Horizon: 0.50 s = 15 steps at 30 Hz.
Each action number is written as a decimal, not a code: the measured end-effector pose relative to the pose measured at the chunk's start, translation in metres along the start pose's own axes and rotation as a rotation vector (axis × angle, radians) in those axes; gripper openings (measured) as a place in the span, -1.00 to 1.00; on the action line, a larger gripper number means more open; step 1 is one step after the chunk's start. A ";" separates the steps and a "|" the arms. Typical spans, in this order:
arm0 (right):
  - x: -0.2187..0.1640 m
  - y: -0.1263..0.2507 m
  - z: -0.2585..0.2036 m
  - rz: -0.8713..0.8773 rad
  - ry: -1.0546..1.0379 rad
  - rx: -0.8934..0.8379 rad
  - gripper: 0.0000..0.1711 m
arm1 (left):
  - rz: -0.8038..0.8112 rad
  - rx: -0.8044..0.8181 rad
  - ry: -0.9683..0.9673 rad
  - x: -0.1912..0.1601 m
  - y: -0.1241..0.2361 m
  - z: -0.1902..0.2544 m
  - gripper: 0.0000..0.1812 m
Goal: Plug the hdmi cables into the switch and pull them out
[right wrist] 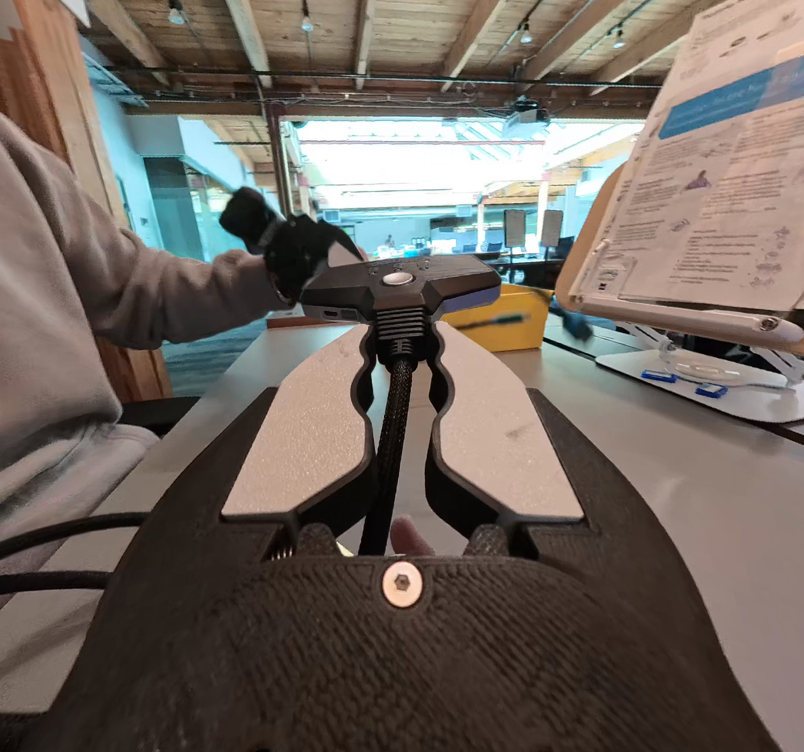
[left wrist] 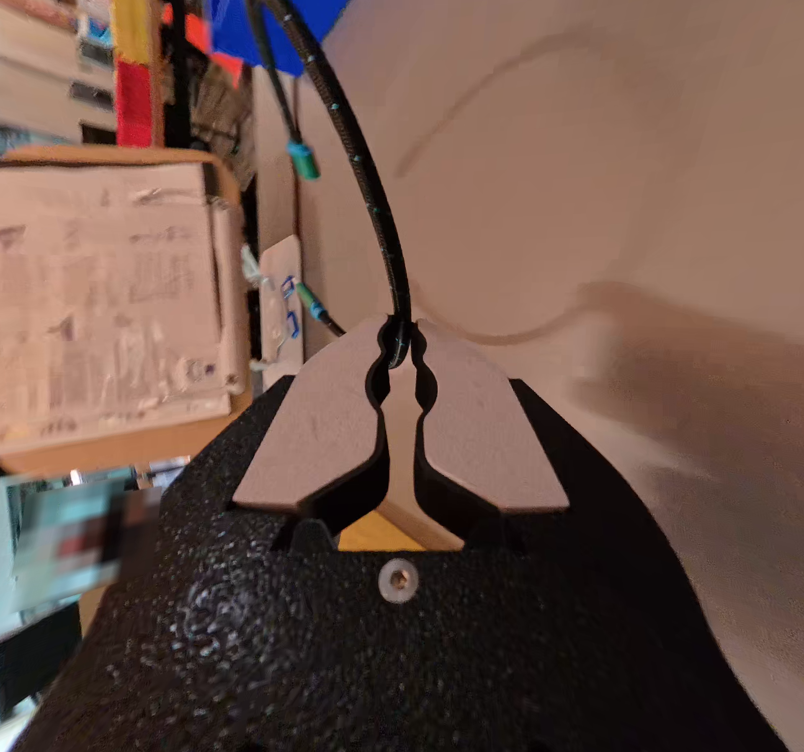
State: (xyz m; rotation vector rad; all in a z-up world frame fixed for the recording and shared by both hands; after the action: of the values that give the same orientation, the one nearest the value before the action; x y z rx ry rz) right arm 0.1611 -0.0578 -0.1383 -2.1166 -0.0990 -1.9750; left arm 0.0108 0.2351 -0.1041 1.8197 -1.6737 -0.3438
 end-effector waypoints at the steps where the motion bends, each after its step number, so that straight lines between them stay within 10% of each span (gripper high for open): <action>1: 0.001 0.001 -0.001 -0.005 0.008 0.008 -0.74 | 0.018 -0.018 -0.059 -0.001 -0.007 0.013 -0.93; 9: -0.003 0.005 0.005 -0.061 0.019 -0.067 -0.74 | 0.130 -0.140 -0.171 -0.020 -0.024 0.064 -0.92; 15: -0.010 0.000 0.008 -0.125 0.030 -0.116 -0.74 | 0.105 -0.351 0.091 -0.038 -0.023 0.061 -0.65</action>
State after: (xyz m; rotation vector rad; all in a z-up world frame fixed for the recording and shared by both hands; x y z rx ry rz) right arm 0.1678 -0.0547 -0.1482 -2.2001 -0.1165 -2.1309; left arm -0.0121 0.2552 -0.1729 1.4631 -1.5293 -0.4696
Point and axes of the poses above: each gripper's, where its closed fingertips meet, y back along the fingers, x out of its top, z = x × y across the jaws, the point moved 9 cm from there along y, back along the fingers, and after that the axes turned 10 degrees about -z, right-handed, at the moved point
